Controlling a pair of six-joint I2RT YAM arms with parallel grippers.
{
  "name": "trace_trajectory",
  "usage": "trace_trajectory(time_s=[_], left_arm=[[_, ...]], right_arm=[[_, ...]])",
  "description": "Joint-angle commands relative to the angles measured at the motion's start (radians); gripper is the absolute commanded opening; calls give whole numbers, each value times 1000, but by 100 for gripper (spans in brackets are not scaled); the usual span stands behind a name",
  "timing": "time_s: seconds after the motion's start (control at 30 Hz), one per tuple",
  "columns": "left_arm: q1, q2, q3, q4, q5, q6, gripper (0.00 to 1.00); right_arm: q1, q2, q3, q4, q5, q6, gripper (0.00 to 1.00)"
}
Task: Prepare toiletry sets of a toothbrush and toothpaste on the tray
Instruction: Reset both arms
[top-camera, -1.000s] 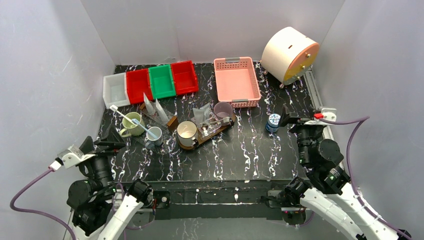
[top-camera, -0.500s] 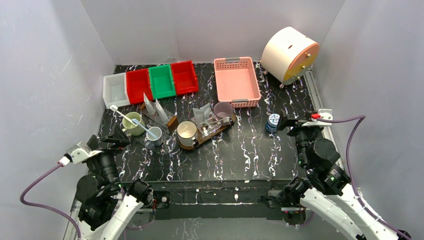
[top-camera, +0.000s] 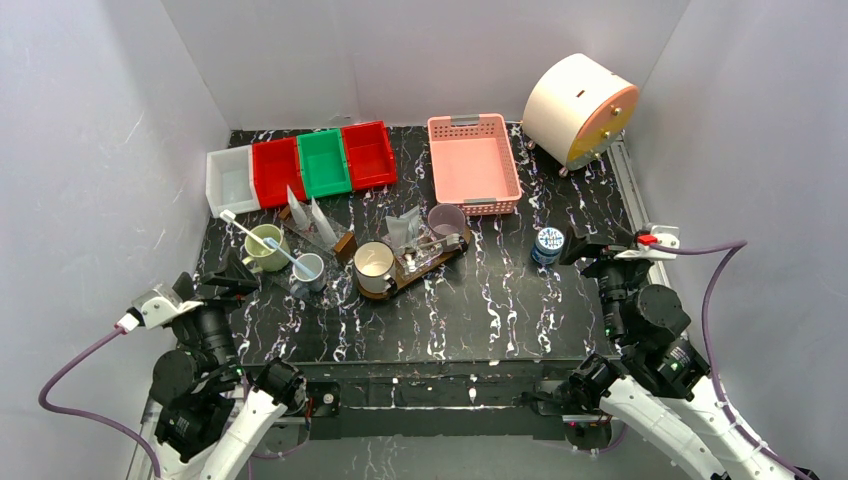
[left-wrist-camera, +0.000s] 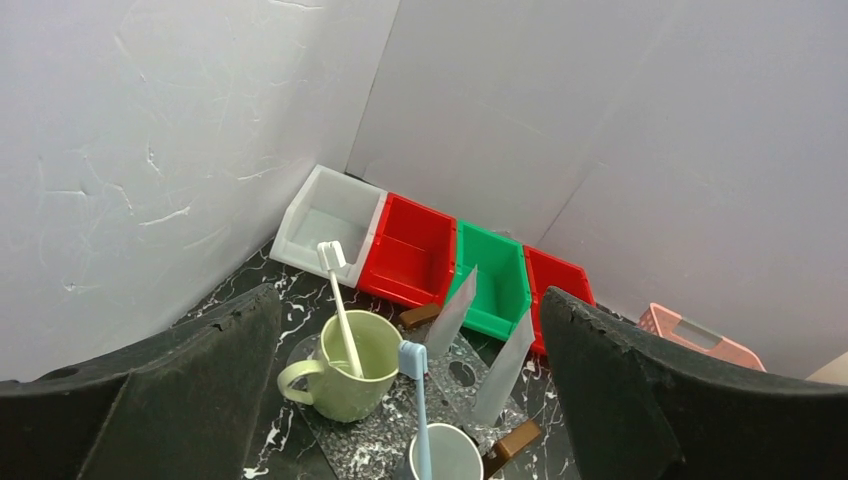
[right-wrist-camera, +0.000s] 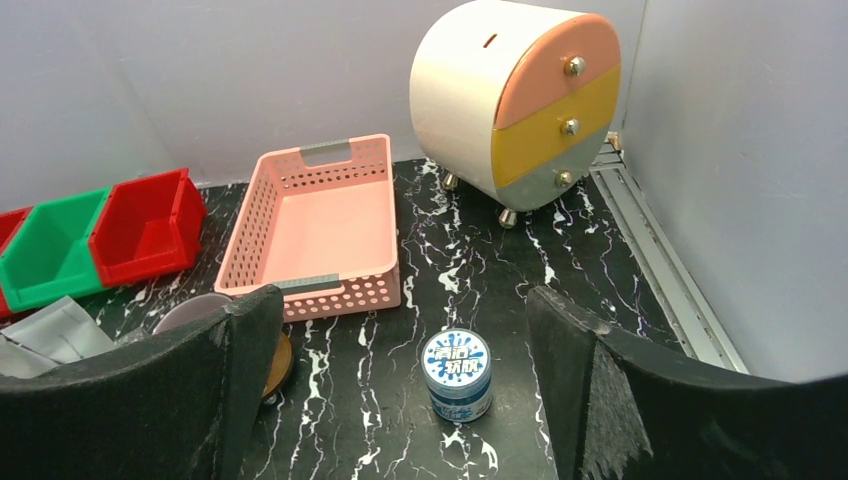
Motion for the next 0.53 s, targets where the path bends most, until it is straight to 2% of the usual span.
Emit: trace_trajectory(time_s=[0.0,0.5], left_arm=[[-5,0,24,-10,-26,2,98],[-5,0,42,-14,-30,15,98]], right_arm=[[-1,-10,28,19,-27,-17,99],[-2,-10,40,5,-66,-39,99]])
